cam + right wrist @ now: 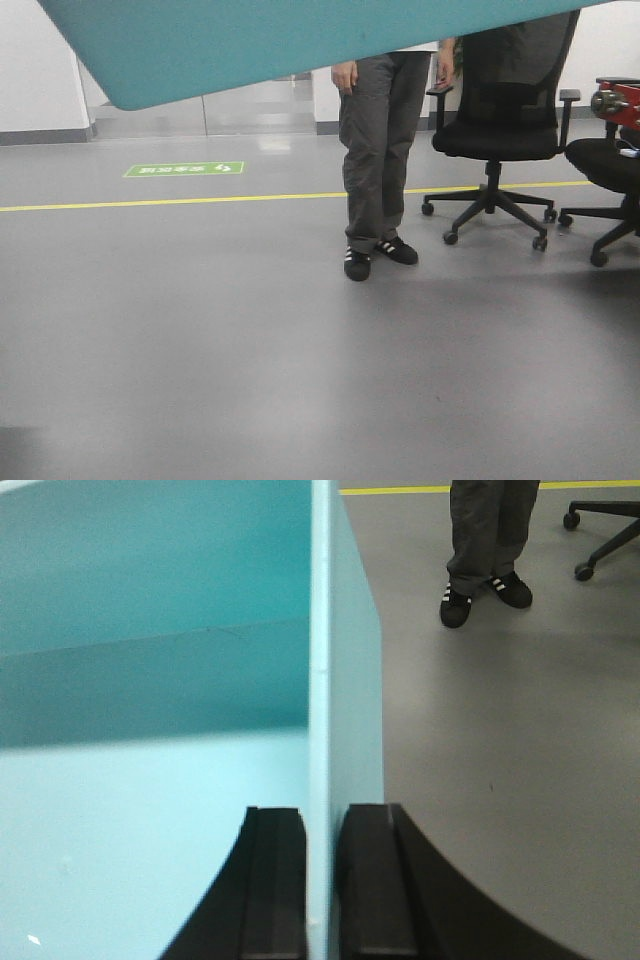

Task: Fetch blue bin and place on conveyor start
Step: 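Hold the teal bin raised while the base drives to the conveyor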

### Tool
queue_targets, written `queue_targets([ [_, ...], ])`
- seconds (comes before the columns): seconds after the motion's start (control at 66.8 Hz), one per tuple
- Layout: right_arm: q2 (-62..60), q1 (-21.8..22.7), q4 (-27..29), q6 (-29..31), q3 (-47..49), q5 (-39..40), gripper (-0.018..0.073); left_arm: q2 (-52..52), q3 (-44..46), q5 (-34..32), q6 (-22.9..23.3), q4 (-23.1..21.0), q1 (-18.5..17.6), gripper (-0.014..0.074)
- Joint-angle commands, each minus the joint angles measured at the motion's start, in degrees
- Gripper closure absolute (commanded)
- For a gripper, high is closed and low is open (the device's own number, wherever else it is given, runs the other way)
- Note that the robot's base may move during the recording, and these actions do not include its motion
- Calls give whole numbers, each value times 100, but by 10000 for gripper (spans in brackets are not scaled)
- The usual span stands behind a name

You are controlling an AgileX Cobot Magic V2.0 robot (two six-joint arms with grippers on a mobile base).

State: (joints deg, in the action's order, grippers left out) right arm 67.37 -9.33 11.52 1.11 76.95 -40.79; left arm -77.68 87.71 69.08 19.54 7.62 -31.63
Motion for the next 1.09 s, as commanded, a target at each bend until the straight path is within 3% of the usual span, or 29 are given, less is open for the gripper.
queue_targets([
  [0.0, -104, -8, 193, 4, 57, 488, 711, 38, -10, -9, -139, 68, -9, 708],
  [1.079, -104, -8, 193, 4, 57, 488, 711, 38, -10, -9, -139, 120, -9, 708],
])
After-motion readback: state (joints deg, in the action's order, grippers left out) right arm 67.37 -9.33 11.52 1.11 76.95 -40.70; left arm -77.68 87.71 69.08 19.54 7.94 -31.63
